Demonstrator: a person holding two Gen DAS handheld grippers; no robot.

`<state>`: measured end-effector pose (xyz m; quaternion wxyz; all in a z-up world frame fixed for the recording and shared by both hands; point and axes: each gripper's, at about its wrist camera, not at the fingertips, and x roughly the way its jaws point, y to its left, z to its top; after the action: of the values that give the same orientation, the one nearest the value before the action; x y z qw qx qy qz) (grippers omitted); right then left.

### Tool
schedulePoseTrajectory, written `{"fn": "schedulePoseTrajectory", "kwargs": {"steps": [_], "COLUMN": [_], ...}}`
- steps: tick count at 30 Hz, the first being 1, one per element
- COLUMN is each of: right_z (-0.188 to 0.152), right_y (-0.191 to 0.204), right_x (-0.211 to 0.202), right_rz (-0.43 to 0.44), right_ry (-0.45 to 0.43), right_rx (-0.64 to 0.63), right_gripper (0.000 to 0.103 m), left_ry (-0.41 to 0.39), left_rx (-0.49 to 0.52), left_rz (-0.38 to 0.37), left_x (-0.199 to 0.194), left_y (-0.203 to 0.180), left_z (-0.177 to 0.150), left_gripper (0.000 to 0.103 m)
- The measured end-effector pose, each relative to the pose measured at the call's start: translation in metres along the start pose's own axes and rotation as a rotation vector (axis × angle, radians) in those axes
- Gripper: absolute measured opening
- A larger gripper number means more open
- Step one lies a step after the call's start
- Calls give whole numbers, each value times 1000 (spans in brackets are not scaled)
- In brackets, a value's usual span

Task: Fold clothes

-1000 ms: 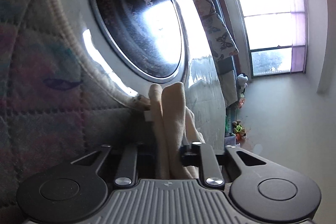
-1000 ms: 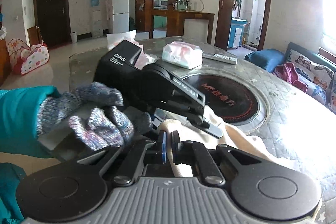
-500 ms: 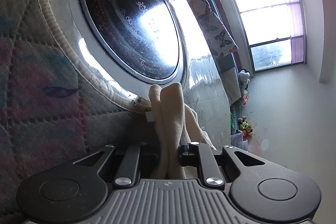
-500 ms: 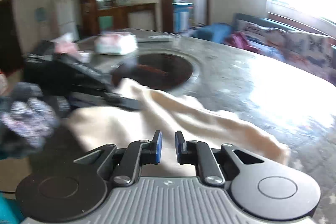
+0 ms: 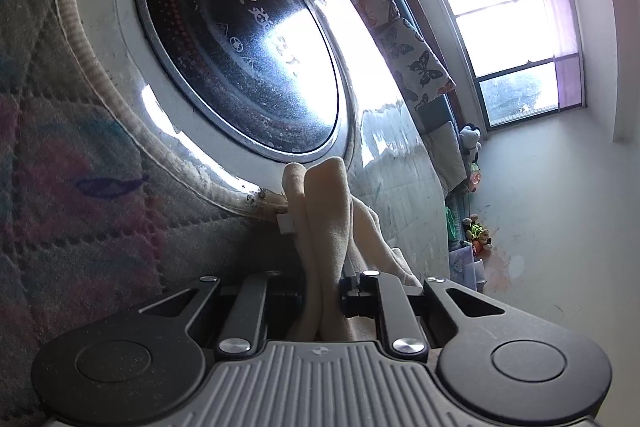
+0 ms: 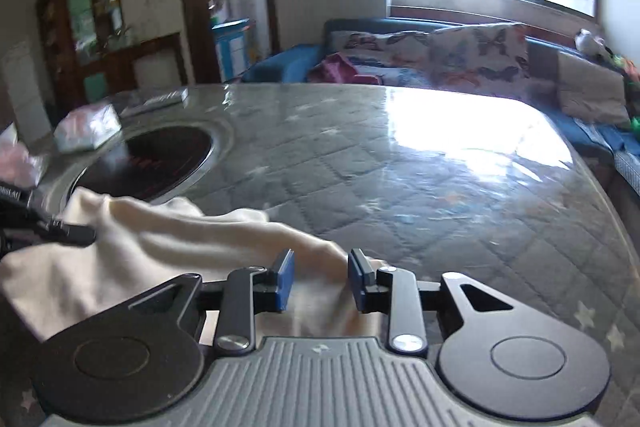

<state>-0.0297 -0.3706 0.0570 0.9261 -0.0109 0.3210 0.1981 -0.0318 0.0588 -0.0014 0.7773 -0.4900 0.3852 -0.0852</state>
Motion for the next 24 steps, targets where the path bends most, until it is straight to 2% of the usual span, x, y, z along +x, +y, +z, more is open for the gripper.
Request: {"fn": "schedulePoseTrajectory", "kwargs": {"steps": [2,5,8,10,12,14,21,24], "right_z": [-2,-7,-10,-12,-13,-14,-14,-13], "right_y": [-7,-15,-18,-20,-21,-21,-26,-35], "right_x": [1,7,10,10,9,6,-30,-51], "right_rz": [-10,-29,-12,5,30,47,35,-3], "right_ry": [10,21,21,17,15,7,-103,-146], "right_rx": [22,39,75,99,114,125,174,182], "right_gripper": [34,46,44,39,21,14,11,11], "left_ry": [0,-1,-3,-6,-8,-11,4,26], "left_rx": [3,12,30,47,70,89,173,216], "left_rz": [3,9,18,28,43,57,37,13], "left_x": [1,2,3,4,6,7,16,29], "left_y": [-1,-4,-7,-13,-18,-23,-55,-74], "left_z": [0,-1,-2,-2,-2,-2,-4,-10], "left_gripper": [17,17,17,17,17,17,17,16]}}
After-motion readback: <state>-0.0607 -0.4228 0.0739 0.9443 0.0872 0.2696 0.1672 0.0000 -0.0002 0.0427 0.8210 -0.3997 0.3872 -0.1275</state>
